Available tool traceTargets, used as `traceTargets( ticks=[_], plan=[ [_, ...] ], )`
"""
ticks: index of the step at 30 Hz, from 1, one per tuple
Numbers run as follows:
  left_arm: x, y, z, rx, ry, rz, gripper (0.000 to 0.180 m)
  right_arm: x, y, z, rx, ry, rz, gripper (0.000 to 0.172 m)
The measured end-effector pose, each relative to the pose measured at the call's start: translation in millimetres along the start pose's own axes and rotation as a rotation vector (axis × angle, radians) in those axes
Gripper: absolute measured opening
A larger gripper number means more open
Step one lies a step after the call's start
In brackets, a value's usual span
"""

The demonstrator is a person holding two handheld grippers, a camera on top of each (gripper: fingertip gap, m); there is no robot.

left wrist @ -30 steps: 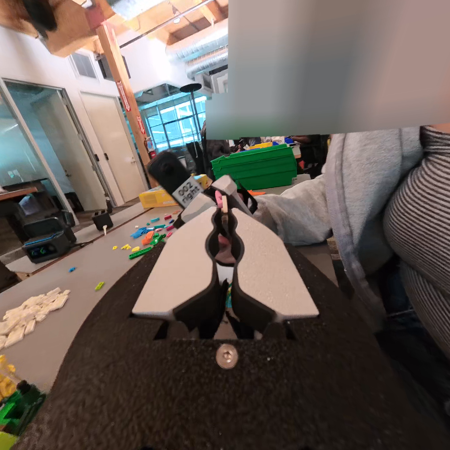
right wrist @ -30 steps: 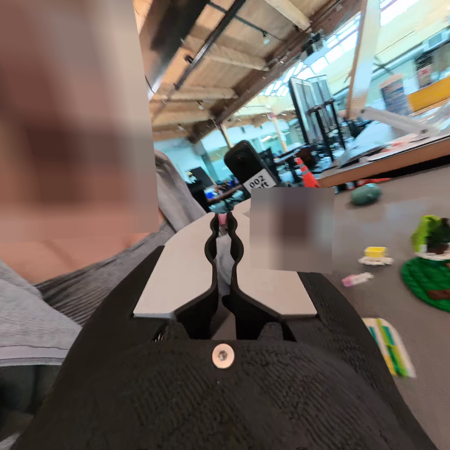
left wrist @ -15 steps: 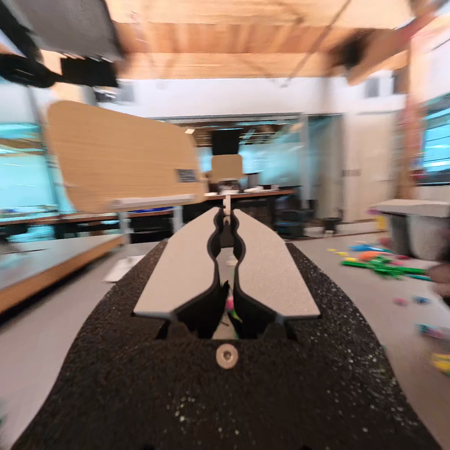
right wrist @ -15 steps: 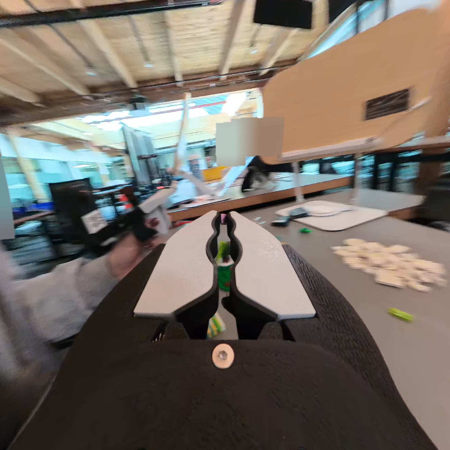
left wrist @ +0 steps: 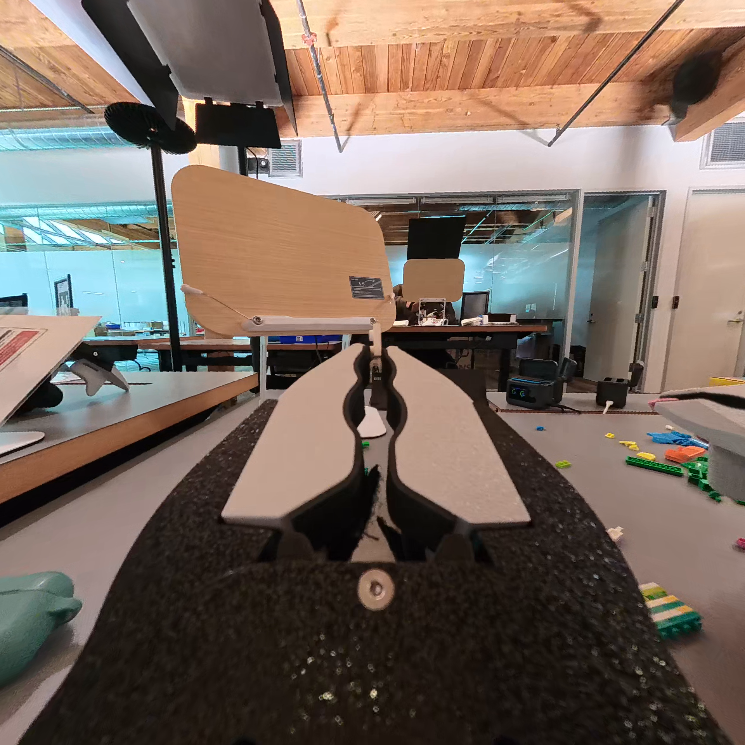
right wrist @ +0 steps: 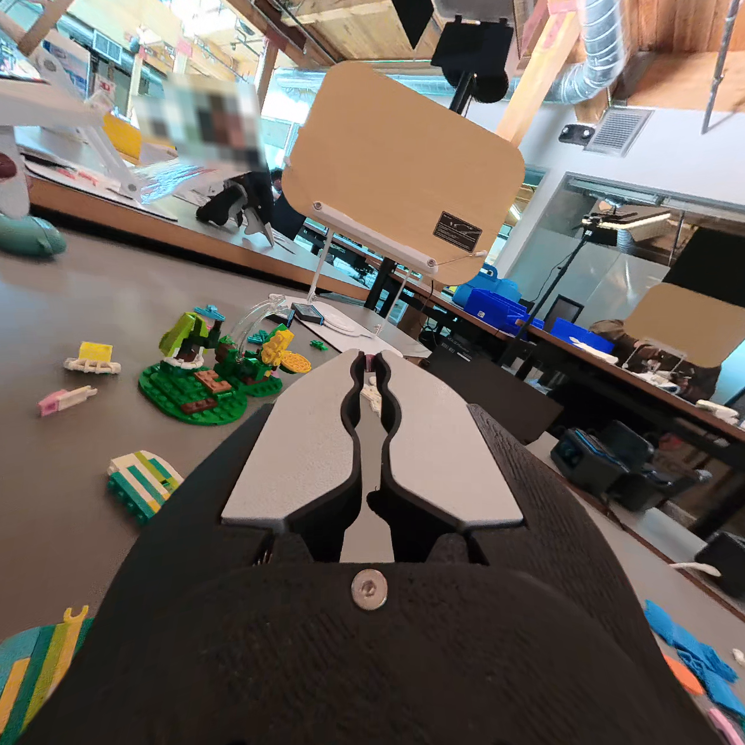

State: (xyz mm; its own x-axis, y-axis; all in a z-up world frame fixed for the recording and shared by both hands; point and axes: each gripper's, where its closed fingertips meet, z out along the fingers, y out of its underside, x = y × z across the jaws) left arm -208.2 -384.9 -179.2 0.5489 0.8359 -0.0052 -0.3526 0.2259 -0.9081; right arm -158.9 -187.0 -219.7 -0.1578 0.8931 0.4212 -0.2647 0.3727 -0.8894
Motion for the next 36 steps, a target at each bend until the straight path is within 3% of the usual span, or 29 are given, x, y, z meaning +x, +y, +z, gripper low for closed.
traceTargets(
  ticks=[7, 30, 34, 36],
  plan=[
    [-1, 11, 3, -0.074, -0.012, -0.016, 0.005, -2, -1, -1, 0.0, -0.007, -0.009, 0.003],
    [0, 14, 5, -0.082, -0.009, -0.033, 0.005, -7, -1, 0, -0.011, -0.018, -0.036, 0.004],
    [-11, 7, 4, -0.05, -0.064, 0.021, 0.005, -21, -6, 5, -0.026, -0.12, -0.086, 0.003],
    [-22, 3, 3, -0.034, -0.098, 0.056, 0.005, -34, -27, 21, -0.014, -0.228, -0.078, 0.003]
  ],
)
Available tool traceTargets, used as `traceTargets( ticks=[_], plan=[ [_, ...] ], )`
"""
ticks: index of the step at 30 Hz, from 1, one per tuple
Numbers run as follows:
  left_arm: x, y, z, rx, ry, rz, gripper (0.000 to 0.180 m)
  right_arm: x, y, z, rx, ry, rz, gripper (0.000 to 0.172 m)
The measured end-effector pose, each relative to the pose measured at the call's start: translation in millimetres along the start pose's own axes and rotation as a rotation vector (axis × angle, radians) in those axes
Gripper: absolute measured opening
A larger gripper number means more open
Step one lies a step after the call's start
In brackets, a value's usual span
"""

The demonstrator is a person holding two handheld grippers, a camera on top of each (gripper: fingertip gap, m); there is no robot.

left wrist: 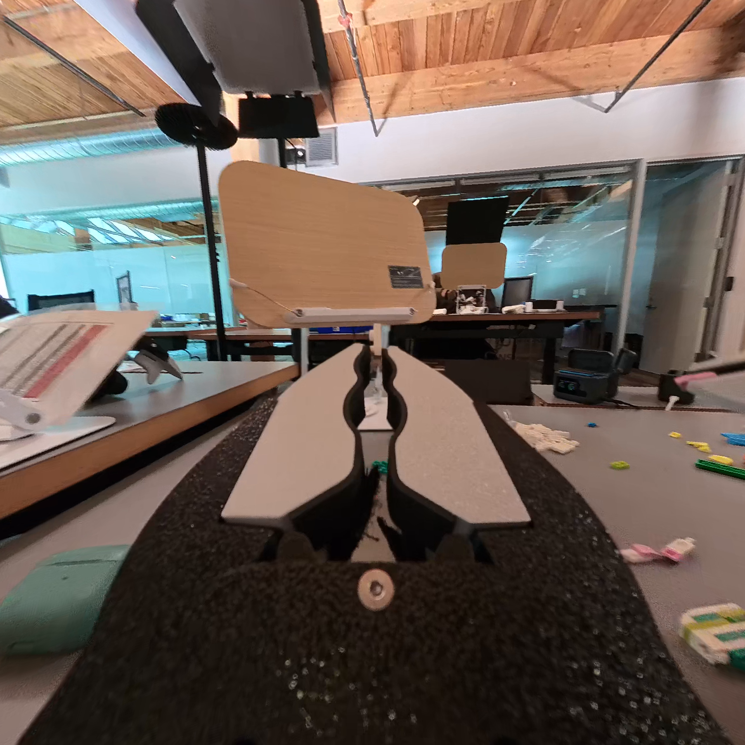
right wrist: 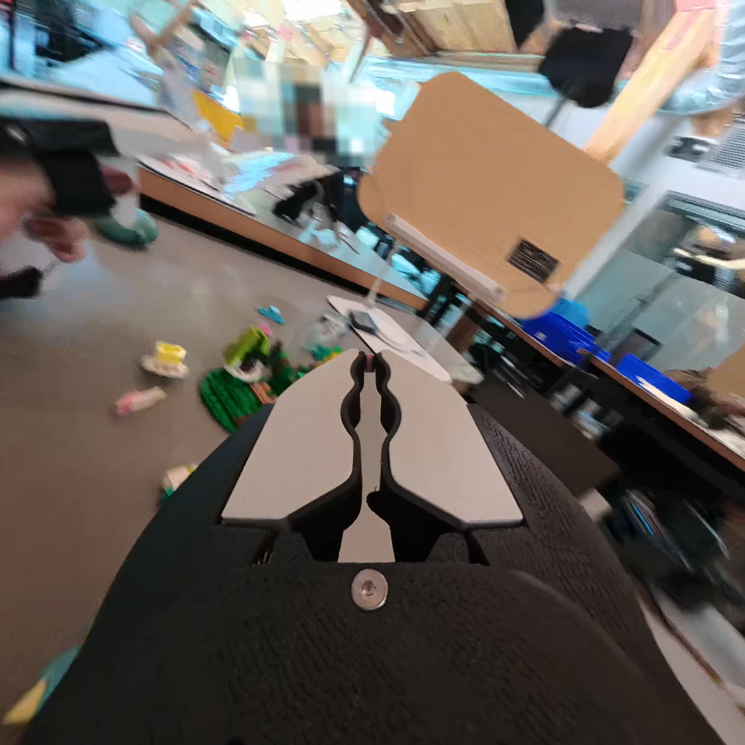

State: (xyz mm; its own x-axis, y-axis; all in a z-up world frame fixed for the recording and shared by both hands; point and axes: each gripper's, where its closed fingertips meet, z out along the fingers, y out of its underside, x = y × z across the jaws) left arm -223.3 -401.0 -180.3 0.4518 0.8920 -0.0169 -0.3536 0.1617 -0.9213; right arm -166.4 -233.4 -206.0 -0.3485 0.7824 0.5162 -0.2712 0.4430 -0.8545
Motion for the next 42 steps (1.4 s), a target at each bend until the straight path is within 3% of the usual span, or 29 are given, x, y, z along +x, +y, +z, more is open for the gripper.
traceTargets(
  ticks=[3, 8, 11, 15, 20, 25, 31, 34, 38, 40, 42],
  plan=[
    [-18, -3, -1, 0.014, -0.046, 0.013, 0.005, -22, -27, 51, -0.093, -0.303, -0.165, 0.003],
    [-52, -11, -7, 0.04, -0.137, 0.051, 0.005, -71, -14, 125, -0.418, -0.865, -0.282, 0.003],
    [-65, -14, -9, 0.049, -0.171, 0.058, 0.005, -93, 8, 155, -0.609, -1.055, -0.333, 0.003],
    [-68, -15, -10, 0.059, -0.174, 0.049, 0.005, -114, 41, 169, -0.927, -1.211, -0.244, 0.003],
    [-68, -18, -9, 0.076, -0.167, 0.042, 0.005, -115, 70, 180, -1.163, -1.195, -0.194, 0.003],
    [-64, -18, -7, 0.075, -0.155, 0.035, 0.005, -116, 82, 186, -1.22, -1.148, -0.234, 0.008],
    [-56, -17, -6, 0.075, -0.137, 0.037, 0.005, -114, 75, 186, -1.165, -1.089, -0.181, 0.027],
    [-51, -18, -5, 0.079, -0.124, 0.051, 0.005, -91, 47, 177, -0.997, -1.024, -0.155, 0.03],
    [-52, -18, -5, 0.086, -0.124, 0.036, 0.005, -43, 3, 123, -0.772, -0.912, 0.017, 0.026],
    [-51, -16, -3, 0.082, -0.122, 0.025, 0.005, -30, 8, 76, -0.767, -0.901, 0.077, 0.024],
    [-48, -16, -2, 0.083, -0.114, 0.027, 0.005, -24, 36, 32, -0.827, -0.893, 0.032, 0.023]
  ],
)
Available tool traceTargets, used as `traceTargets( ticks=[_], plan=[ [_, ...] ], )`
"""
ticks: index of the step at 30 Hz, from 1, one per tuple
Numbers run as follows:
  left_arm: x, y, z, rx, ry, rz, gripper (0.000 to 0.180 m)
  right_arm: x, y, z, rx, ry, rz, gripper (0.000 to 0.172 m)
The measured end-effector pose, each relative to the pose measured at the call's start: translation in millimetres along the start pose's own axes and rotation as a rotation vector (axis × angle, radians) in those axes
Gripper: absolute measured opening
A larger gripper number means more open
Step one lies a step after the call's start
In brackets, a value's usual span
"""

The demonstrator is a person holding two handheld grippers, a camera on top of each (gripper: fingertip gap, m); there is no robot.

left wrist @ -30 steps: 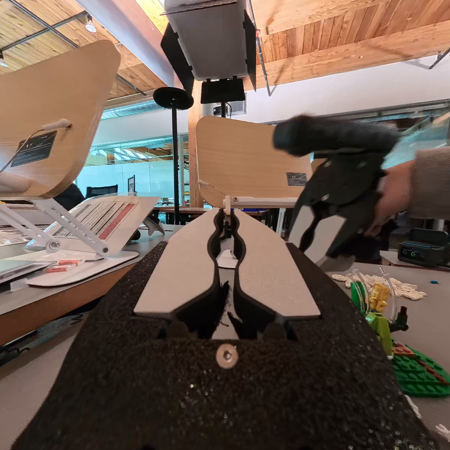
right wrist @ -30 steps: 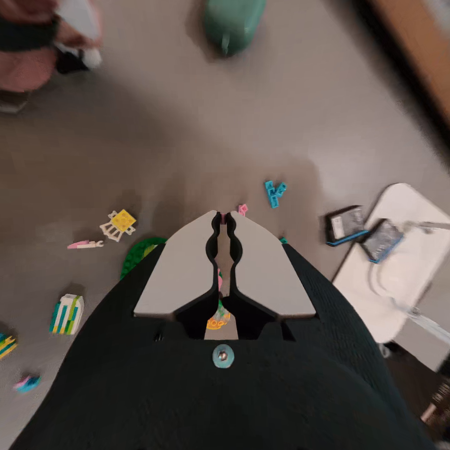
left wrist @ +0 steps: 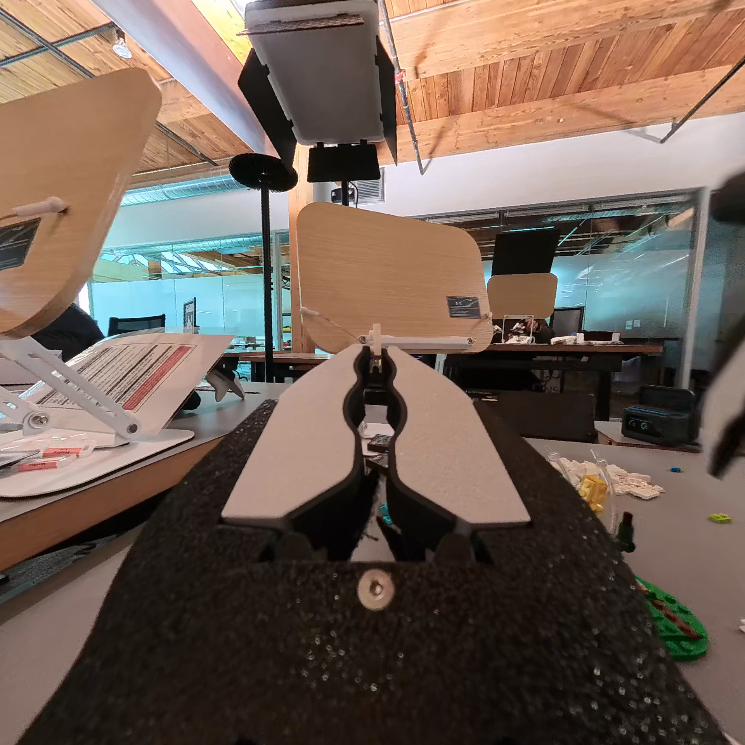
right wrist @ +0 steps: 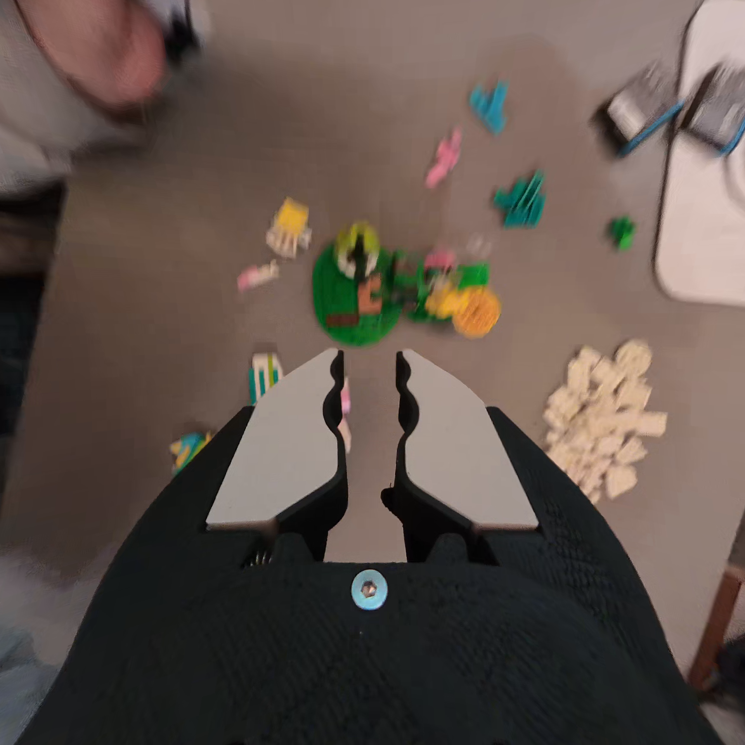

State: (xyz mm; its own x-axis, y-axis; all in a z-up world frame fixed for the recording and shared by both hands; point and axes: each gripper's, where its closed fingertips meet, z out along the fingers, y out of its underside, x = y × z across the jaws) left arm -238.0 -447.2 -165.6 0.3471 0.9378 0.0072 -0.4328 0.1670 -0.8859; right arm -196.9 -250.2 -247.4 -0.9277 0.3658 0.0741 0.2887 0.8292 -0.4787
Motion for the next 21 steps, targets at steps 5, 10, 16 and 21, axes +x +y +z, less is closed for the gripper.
traceTargets(
  ticks=[5, 10, 16, 21],
  plan=[
    [13, -1, 0, 0.003, 0.042, 0.025, 0.005, -27, 77, 29, -0.109, -0.024, 0.025, 0.022],
    [18, -1, 0, 0.001, 0.081, 0.073, 0.005, -42, 58, 42, 0.07, -0.063, 0.071, 0.024],
    [15, 4, 1, -0.015, 0.088, 0.033, 0.005, -73, -5, 64, 0.223, -0.124, 0.097, 0.025],
    [14, 4, 1, -0.023, 0.099, 0.052, 0.005, -84, -17, 90, 0.149, -0.12, 0.146, 0.028]
  ],
)
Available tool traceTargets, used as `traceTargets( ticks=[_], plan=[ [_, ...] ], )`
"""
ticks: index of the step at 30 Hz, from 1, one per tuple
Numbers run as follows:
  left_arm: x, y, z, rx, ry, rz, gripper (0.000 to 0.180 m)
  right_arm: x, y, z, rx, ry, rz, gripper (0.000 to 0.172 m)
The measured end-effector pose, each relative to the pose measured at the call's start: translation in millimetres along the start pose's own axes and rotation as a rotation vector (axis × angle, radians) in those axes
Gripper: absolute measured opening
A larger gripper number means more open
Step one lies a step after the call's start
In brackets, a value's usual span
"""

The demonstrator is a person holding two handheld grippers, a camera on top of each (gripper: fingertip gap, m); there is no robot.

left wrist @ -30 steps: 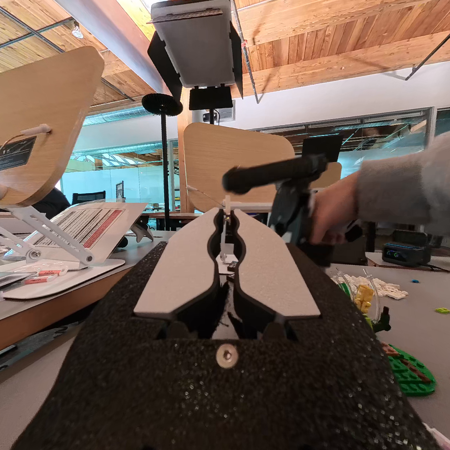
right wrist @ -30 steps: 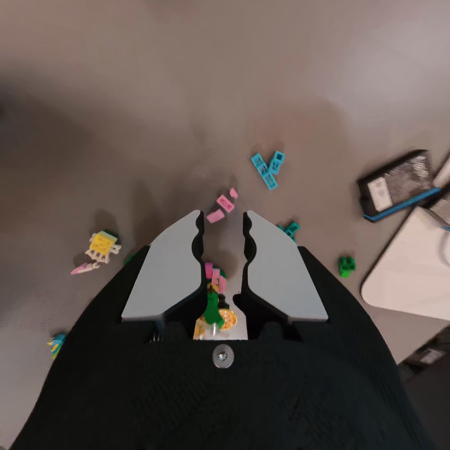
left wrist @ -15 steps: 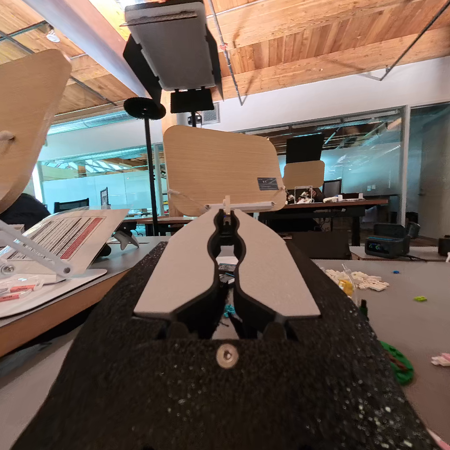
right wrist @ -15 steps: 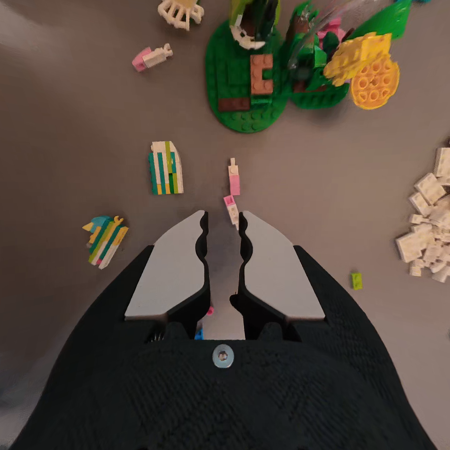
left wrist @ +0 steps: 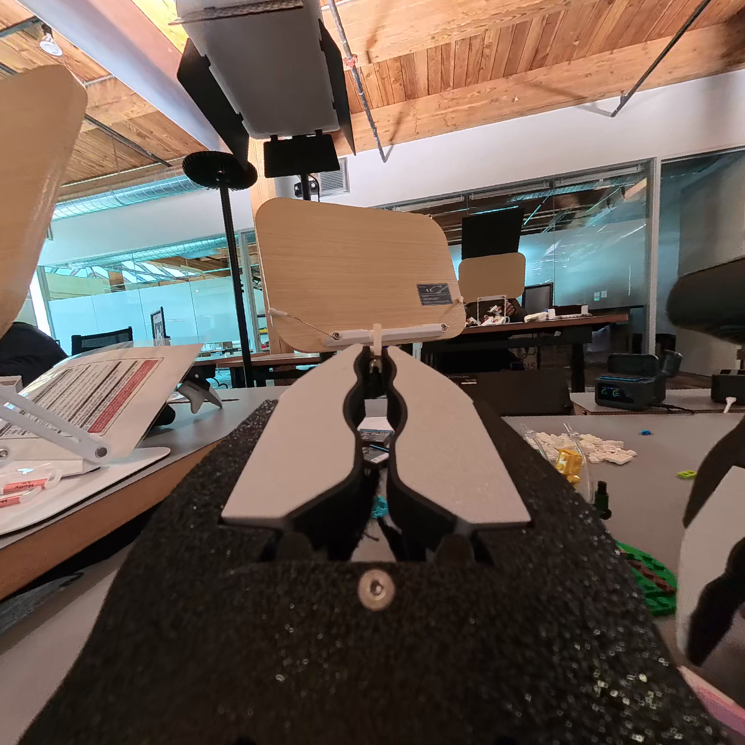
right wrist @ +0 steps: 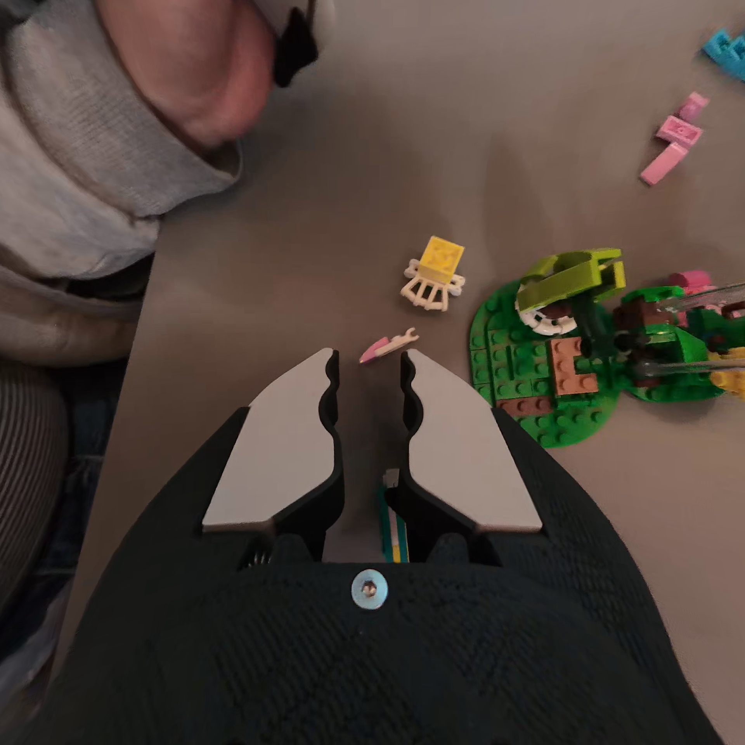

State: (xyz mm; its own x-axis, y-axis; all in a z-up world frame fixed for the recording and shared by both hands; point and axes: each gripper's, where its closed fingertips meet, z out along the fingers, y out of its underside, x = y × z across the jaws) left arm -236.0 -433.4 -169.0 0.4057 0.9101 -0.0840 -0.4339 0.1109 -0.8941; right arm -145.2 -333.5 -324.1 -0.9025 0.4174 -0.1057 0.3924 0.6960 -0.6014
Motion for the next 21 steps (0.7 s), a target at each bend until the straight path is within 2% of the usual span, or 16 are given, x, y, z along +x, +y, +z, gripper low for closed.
traceTargets(
  ticks=[4, 7, 17, 19, 21],
  plan=[
    [-2, 1, 0, -0.001, 0.0, -0.013, 0.005, 7, 1, 7, -0.038, 0.053, 0.034, 0.025],
    [-2, 2, 1, -0.004, 0.005, -0.014, 0.005, 9, 4, 6, -0.057, 0.072, 0.015, 0.004],
    [-1, 8, 3, -0.031, 0.022, -0.036, 0.005, -14, 11, 3, -0.055, 0.02, -0.122, 0.004],
    [8, 6, 3, -0.018, 0.085, -0.037, 0.005, -17, 11, 1, -0.058, 0.019, -0.142, 0.006],
    [34, 1, 0, 0.019, 0.259, -0.029, 0.005, -17, 7, -9, -0.057, 0.016, -0.164, 0.017]
  ],
)
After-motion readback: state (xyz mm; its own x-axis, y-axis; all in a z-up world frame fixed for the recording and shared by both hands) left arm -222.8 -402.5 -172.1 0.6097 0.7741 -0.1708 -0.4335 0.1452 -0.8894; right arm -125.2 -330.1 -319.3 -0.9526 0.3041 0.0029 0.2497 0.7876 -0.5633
